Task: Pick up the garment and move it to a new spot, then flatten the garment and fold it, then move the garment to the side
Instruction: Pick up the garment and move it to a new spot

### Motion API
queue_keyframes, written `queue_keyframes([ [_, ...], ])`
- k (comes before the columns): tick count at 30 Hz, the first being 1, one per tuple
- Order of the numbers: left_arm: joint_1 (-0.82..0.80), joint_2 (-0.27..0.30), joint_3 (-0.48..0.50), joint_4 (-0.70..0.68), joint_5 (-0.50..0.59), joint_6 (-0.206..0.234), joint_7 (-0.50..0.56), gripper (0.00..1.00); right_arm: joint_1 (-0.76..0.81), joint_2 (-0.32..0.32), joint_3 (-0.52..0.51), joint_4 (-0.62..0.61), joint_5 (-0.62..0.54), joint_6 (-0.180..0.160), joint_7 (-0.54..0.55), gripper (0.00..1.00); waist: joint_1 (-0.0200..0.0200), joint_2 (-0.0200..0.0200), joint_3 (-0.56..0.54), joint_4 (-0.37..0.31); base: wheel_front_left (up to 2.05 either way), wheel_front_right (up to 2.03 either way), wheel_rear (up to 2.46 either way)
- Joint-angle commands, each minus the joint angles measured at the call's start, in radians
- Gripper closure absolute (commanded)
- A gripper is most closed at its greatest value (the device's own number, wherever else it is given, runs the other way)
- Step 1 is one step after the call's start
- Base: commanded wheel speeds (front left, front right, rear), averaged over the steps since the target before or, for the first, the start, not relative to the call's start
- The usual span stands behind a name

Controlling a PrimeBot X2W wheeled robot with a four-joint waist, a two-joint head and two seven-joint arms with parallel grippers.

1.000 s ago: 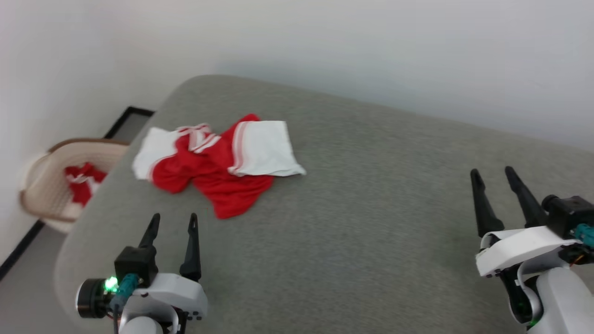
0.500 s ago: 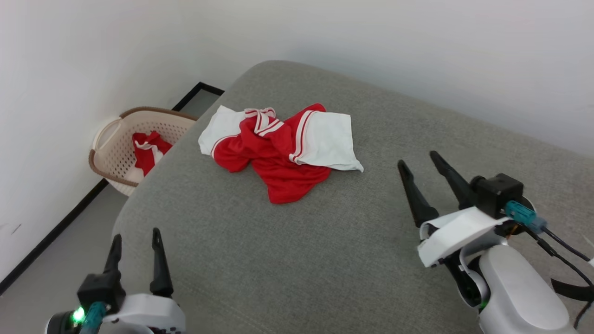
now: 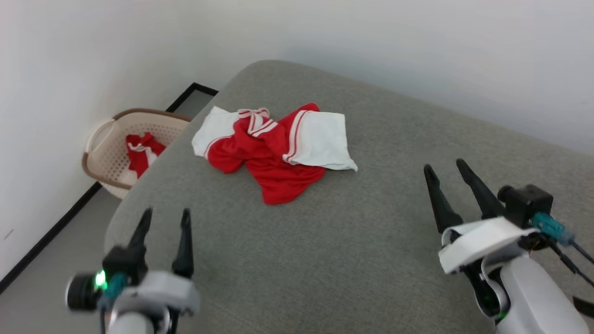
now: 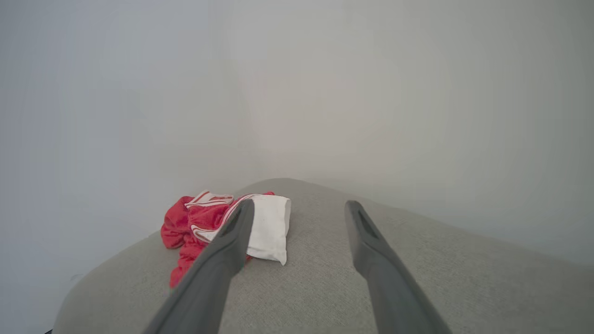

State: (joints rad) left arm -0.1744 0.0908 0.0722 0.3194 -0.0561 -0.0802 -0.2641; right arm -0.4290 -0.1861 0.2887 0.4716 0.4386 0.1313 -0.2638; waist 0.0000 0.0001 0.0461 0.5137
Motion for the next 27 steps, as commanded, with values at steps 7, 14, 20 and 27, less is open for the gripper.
queue_keyframes([
  [7, -0.291, 0.075, -0.016, 0.182, -0.057, -0.041, 0.000, 0.00, -0.007, 0.002, 0.007, -0.070, 0.013, -0.001, -0.001, 0.00, 0.0000, -0.0001, 0.136, -0.209, 0.00, 0.00, 0.00],
  [14, -0.573, 0.189, 0.001, 0.476, -0.196, -0.052, 0.109, 0.00, -0.062, -0.017, -0.009, -0.115, 0.041, -0.001, -0.001, 0.00, 0.0000, -0.0001, 0.268, -0.391, 0.00, 0.00, 0.00],
  [20, -0.692, 0.284, -0.059, 0.654, -0.349, -0.051, 0.399, 0.00, -0.073, -0.009, -0.025, -0.134, 0.051, -0.001, -0.001, 0.00, 0.0000, -0.0001, 0.312, -0.486, 0.00, 0.00, 0.00],
  [27, -0.714, 0.374, -0.117, 0.678, -0.503, -0.051, 0.622, 0.00, -0.089, 0.003, -0.033, -0.152, 0.053, -0.001, -0.001, 0.00, 0.0000, -0.0001, 0.363, -0.541, 0.00, 0.00, 0.00],
])
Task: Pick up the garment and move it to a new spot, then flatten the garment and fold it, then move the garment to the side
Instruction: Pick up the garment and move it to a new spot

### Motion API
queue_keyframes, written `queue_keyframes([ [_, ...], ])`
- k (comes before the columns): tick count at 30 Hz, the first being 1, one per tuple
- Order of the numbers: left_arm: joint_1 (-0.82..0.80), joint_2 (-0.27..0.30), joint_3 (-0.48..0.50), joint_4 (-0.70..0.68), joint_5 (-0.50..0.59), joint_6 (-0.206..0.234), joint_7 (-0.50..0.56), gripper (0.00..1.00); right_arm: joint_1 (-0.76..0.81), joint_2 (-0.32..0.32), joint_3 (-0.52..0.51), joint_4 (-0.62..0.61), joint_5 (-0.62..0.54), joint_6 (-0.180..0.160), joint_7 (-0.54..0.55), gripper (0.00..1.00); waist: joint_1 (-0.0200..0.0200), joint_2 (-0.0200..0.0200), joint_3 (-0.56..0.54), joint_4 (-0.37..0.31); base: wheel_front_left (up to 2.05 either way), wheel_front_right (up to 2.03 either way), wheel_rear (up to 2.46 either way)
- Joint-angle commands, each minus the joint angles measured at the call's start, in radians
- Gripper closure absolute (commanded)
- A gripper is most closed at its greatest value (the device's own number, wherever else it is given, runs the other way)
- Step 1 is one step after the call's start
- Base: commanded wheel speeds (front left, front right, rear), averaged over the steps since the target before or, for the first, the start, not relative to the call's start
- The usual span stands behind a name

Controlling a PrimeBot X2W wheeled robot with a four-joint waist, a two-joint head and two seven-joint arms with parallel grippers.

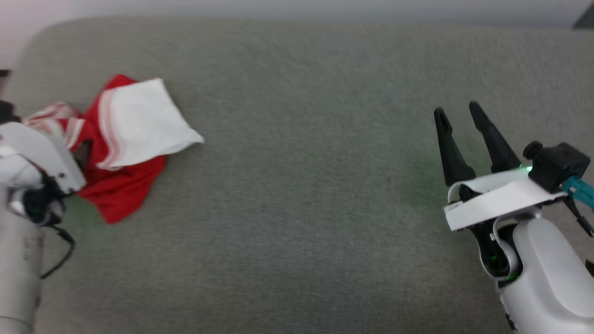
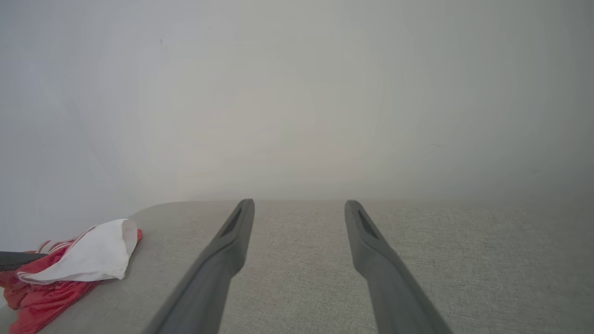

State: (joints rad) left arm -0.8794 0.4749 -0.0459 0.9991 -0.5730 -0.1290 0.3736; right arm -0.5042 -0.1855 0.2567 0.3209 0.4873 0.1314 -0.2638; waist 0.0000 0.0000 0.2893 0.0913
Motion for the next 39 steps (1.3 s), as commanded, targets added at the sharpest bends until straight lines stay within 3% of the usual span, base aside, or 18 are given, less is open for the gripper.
queue_keyframes([
  [1, -0.012, 0.004, 0.001, 0.001, -0.007, -0.002, 0.003, 0.00, -0.020, 0.003, 0.000, -0.006, 0.004, -0.001, -0.001, 0.00, 0.0000, 0.0000, 0.134, -0.127, 0.00, 0.00, 0.00],
  [6, -0.027, 0.057, -0.010, 0.067, -0.047, -0.002, 0.107, 0.00, -0.052, 0.009, -0.001, -0.029, 0.001, -0.001, -0.001, 0.00, 0.0000, 0.0000, 0.198, -0.163, 0.00, 0.00, 0.00],
  [12, -0.025, 0.014, -0.032, 0.114, -0.100, -0.003, 0.190, 0.00, -0.060, 0.014, -0.010, -0.047, -0.011, -0.001, -0.001, 0.00, 0.0000, 0.0000, 0.225, -0.168, 0.00, 0.00, 0.00],
  [13, -0.021, 0.002, -0.039, 0.111, -0.108, -0.004, 0.192, 0.15, -0.059, 0.013, -0.010, -0.047, -0.013, -0.001, -0.001, 0.00, 0.0000, 0.0000, 0.221, -0.166, 0.00, 0.00, 0.00],
  [14, -0.015, -0.012, -0.046, 0.107, -0.119, -0.006, 0.195, 0.53, -0.058, 0.012, -0.010, -0.047, -0.016, -0.001, -0.001, 0.00, 0.0000, 0.0000, 0.216, -0.163, 0.00, 0.00, 0.00],
  [16, -0.002, -0.029, -0.058, 0.094, -0.145, -0.007, 0.197, 1.00, -0.058, 0.012, -0.008, -0.048, -0.016, -0.001, -0.001, 0.00, 0.0000, 0.0000, 0.202, -0.159, 0.00, 0.00, 0.00],
  [29, -0.019, 0.094, -0.119, -0.047, -0.195, -0.002, -0.054, 1.00, 0.013, 0.022, -0.008, -0.011, -0.009, -0.001, -0.001, 0.00, 0.0000, 0.0000, 0.010, -0.121, 0.00, 0.00, 0.00],
  [33, -0.035, 0.056, -0.140, -0.114, -0.242, -0.001, -0.081, 1.00, 0.047, 0.029, -0.015, -0.007, -0.002, -0.001, -0.001, 0.00, 0.0000, 0.0000, -0.032, -0.124, 0.00, 0.00, 0.00],
  [39, -0.008, -0.015, -0.207, -0.333, -0.331, -0.001, -0.019, 1.00, 0.091, 0.051, -0.044, -0.013, 0.008, -0.001, -0.001, 0.00, 0.0000, 0.0000, -0.061, -0.150, 0.00, 0.00, 0.00],
])
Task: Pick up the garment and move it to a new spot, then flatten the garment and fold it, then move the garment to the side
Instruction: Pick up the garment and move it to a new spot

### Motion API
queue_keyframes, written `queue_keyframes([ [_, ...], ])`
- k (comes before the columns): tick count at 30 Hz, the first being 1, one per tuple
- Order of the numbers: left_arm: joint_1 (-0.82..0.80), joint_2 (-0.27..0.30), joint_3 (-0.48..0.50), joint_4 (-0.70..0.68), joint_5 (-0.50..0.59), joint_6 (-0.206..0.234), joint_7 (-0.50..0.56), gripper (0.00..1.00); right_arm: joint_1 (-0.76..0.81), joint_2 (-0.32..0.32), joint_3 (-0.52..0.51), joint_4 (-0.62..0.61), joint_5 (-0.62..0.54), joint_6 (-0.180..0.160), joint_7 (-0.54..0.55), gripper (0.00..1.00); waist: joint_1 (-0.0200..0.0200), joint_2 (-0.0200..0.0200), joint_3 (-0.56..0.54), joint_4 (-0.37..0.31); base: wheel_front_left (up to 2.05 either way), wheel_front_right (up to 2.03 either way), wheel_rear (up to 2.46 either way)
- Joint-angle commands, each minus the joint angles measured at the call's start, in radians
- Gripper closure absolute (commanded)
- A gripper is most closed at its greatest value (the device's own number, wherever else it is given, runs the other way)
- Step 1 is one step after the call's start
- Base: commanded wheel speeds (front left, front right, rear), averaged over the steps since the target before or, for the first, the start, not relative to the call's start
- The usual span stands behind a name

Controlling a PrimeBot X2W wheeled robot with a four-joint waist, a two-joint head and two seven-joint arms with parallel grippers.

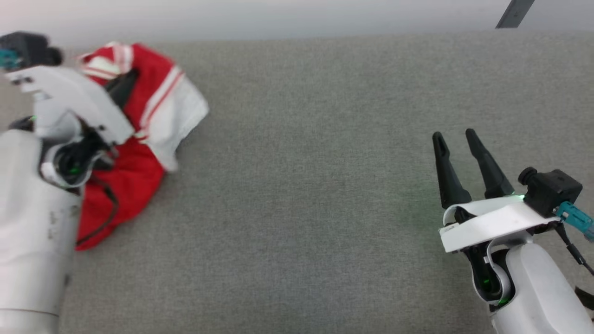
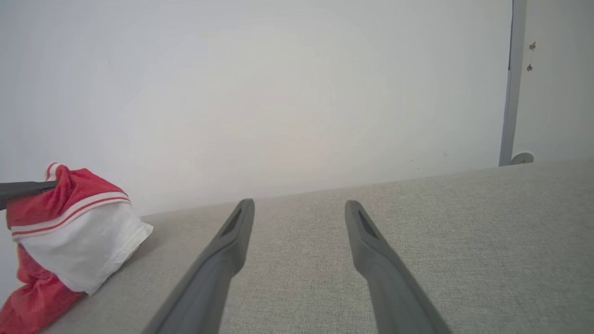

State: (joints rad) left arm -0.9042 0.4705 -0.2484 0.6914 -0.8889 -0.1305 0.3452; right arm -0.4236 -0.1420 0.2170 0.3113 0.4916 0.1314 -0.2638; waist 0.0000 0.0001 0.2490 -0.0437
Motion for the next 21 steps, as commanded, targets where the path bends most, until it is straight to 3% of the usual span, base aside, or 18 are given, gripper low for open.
queue_keyframes([
  [1, 0.021, -0.026, -0.014, -0.066, -0.030, 0.000, 0.025, 1.00, 0.016, 0.011, -0.009, -0.006, 0.006, -0.001, -0.001, 0.00, 0.0000, -0.0001, -0.021, -0.024, 0.00, 0.00, 0.00],
  [11, 0.066, -0.129, -0.104, -0.399, -0.113, 0.036, 0.201, 1.00, 0.025, 0.059, -0.034, -0.042, 0.027, -0.001, 0.000, 0.00, 0.0000, -0.0001, 0.022, -0.178, 0.00, 0.00, 0.00],
  [15, 0.056, -0.192, -0.178, -0.441, -0.116, 0.042, 0.263, 1.00, 0.029, 0.073, -0.059, -0.057, 0.038, -0.001, -0.001, 0.00, 0.0000, -0.0001, 0.051, -0.241, 0.00, 0.00, 0.00],
  [21, 0.001, -0.274, -0.233, -0.413, -0.163, 0.016, 0.298, 1.00, 0.030, 0.086, -0.080, -0.065, 0.062, -0.001, -0.001, 0.00, 0.0000, -0.0001, 0.091, -0.332, 0.00, 0.00, 0.00],
])
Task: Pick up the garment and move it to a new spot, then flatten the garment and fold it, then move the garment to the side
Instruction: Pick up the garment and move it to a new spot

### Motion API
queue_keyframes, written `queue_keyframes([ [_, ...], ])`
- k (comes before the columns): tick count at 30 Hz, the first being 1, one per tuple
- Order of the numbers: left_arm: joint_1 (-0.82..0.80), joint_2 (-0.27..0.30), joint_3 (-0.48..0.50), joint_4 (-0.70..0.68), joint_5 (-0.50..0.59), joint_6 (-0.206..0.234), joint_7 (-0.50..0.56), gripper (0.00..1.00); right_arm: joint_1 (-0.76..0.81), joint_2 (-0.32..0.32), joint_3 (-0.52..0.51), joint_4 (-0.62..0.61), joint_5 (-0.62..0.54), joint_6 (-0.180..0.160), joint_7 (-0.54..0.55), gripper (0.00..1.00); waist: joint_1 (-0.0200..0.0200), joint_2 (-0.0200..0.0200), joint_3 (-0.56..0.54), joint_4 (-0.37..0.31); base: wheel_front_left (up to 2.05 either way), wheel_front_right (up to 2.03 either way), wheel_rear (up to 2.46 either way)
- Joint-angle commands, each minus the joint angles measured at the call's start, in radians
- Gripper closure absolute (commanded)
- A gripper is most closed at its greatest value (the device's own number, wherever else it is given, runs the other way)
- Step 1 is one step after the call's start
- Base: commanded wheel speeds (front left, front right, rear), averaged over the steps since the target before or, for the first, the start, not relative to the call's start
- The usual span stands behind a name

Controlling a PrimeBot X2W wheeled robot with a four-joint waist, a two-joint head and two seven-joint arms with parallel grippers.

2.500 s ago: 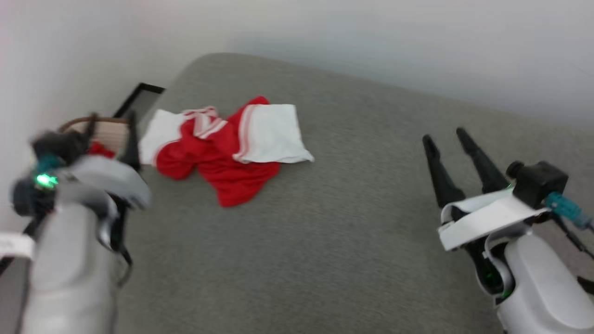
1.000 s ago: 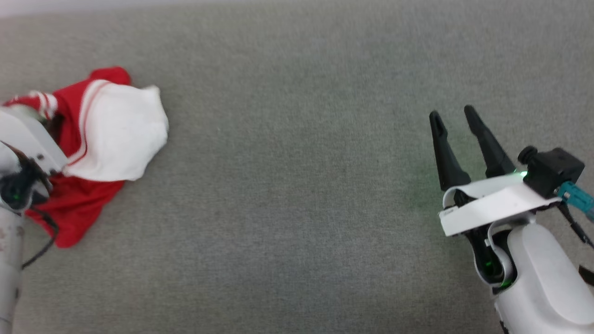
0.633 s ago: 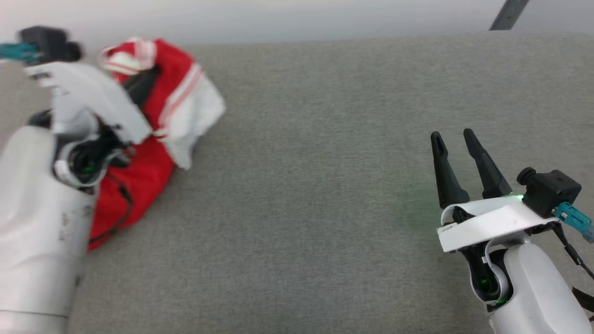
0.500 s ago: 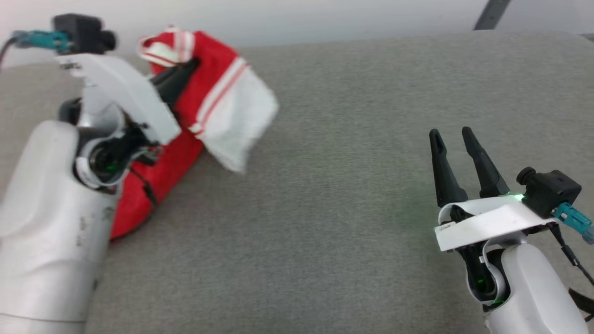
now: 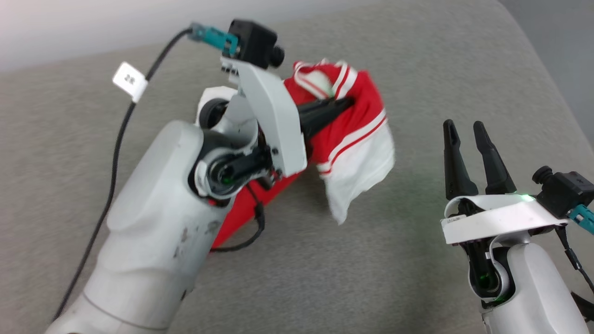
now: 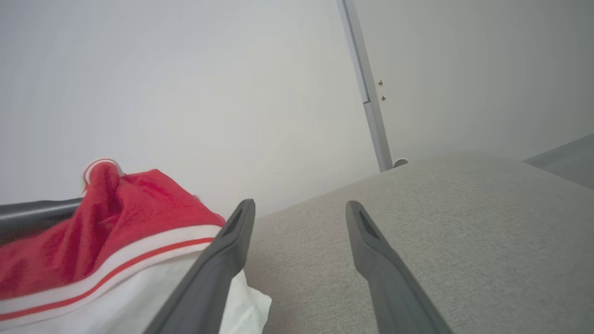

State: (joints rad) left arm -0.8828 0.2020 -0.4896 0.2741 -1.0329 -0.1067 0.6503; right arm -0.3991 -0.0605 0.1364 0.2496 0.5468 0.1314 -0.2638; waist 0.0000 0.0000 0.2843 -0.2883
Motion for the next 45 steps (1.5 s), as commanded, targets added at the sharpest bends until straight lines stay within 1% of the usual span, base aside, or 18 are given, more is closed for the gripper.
queue_keyframes([
  [1, -0.026, -0.023, 0.022, 0.018, -0.043, -0.009, -0.014, 1.00, 0.006, 0.005, -0.005, -0.003, 0.010, -0.001, -0.001, 0.00, 0.0000, 0.0000, 0.059, -0.099, 0.00, 0.00, 0.00],
  [2, -0.030, -0.033, 0.029, 0.036, -0.059, -0.009, -0.012, 1.00, 0.009, 0.006, -0.010, -0.003, 0.014, -0.001, -0.001, 0.00, 0.0000, 0.0000, 0.063, -0.108, 0.00, 0.00, 0.00],
  [6, -0.040, -0.012, 0.005, 0.141, -0.033, -0.014, -0.003, 1.00, 0.008, 0.010, -0.017, -0.009, 0.036, -0.001, -0.001, 0.00, 0.0000, 0.0000, 0.083, -0.141, 0.00, 0.00, 0.00],
  [12, -0.058, 0.015, -0.015, 0.316, -0.002, -0.021, -0.044, 1.00, -0.011, 0.010, -0.015, -0.019, 0.082, -0.001, -0.001, 0.00, 0.0000, 0.0000, 0.108, -0.169, 0.00, 0.00, 0.00],
  [15, -0.075, 0.036, -0.068, 0.380, 0.039, -0.025, -0.041, 1.00, -0.017, 0.010, -0.015, -0.023, 0.096, -0.001, -0.001, 0.00, 0.0000, 0.0000, 0.120, -0.177, 0.00, 0.00, 0.00],
  [16, -0.075, 0.036, -0.068, 0.380, 0.039, -0.025, -0.041, 1.00, -0.017, 0.010, -0.015, -0.023, 0.096, -0.001, -0.001, 0.00, 0.0000, 0.0000, 0.120, -0.177, 0.00, 0.00, 0.00],
  [19, -0.088, 0.066, -0.171, 0.385, 0.092, -0.025, -0.034, 1.00, -0.027, 0.010, -0.016, -0.028, 0.102, -0.001, -0.001, 0.00, 0.0000, 0.0000, 0.134, -0.182, 0.00, 0.00, 0.00],
  [22, -0.092, 0.098, -0.262, 0.383, 0.103, -0.024, -0.029, 1.00, -0.030, 0.010, -0.013, -0.031, 0.112, -0.001, -0.001, 0.00, 0.0000, 0.0000, 0.147, -0.189, 0.00, 0.00, 0.00],
  [25, -0.095, 0.147, -0.394, 0.385, 0.148, -0.022, -0.012, 1.00, -0.032, 0.010, -0.007, -0.034, 0.123, -0.001, -0.001, 0.00, 0.0000, 0.0000, 0.159, -0.197, 0.00, 0.00, 0.00],
  [27, -0.088, 0.175, -0.472, 0.390, 0.144, -0.022, 0.003, 1.00, -0.033, 0.010, 0.000, -0.034, 0.131, -0.001, -0.001, 0.00, 0.0000, 0.0000, 0.167, -0.203, 0.00, 0.00, 0.00],
  [30, -0.088, 0.219, -0.569, 0.403, 0.140, -0.022, -0.004, 1.00, -0.034, 0.010, 0.011, -0.034, 0.139, -0.001, -0.001, 0.00, 0.0000, 0.0000, 0.174, -0.212, 0.00, 0.00, 0.00],
  [32, -0.093, 0.244, -0.622, 0.425, 0.135, -0.021, -0.013, 1.00, -0.034, 0.010, 0.017, -0.033, 0.142, -0.001, -0.001, 0.00, 0.0000, 0.0000, 0.176, -0.216, 0.00, 0.00, 0.00],
  [35, -0.109, 0.264, -0.674, 0.449, 0.113, -0.017, -0.035, 1.00, -0.036, 0.010, 0.019, -0.031, 0.143, -0.001, -0.001, 0.00, 0.0000, 0.0000, 0.177, -0.218, 0.00, 0.00, 0.00],
  [36, -0.118, 0.266, -0.684, 0.455, 0.106, -0.017, -0.051, 0.87, -0.035, 0.010, 0.017, -0.029, 0.140, -0.001, -0.001, 0.00, 0.0000, 0.0000, 0.175, -0.214, 0.00, 0.00, 0.00],
  [38, -0.144, 0.264, -0.697, 0.462, 0.091, -0.015, -0.090, 0.49, -0.031, 0.010, 0.015, -0.027, 0.132, -0.001, -0.001, 0.00, 0.0000, 0.0000, 0.167, -0.203, 0.00, 0.00, 0.00],
  [39, -0.158, 0.261, -0.703, 0.463, 0.084, -0.015, -0.111, 0.05, -0.028, 0.010, 0.015, -0.026, 0.128, -0.001, -0.001, 0.00, 0.0000, 0.0000, 0.161, -0.195, 0.00, 0.00, 0.00],
  [40, -0.173, 0.257, -0.706, 0.464, 0.078, -0.015, -0.137, 0.00, -0.025, 0.009, 0.014, -0.025, 0.120, -0.001, -0.001, 0.00, 0.0000, 0.0000, 0.154, -0.185, 0.00, 0.00, 0.00],
  [45, -0.228, 0.238, -0.714, 0.453, 0.059, -0.015, -0.287, 0.00, -0.011, 0.009, 0.001, -0.018, 0.074, -0.001, -0.001, 0.00, 0.0000, 0.0000, 0.103, -0.117, 0.00, 0.00, 0.00],
])
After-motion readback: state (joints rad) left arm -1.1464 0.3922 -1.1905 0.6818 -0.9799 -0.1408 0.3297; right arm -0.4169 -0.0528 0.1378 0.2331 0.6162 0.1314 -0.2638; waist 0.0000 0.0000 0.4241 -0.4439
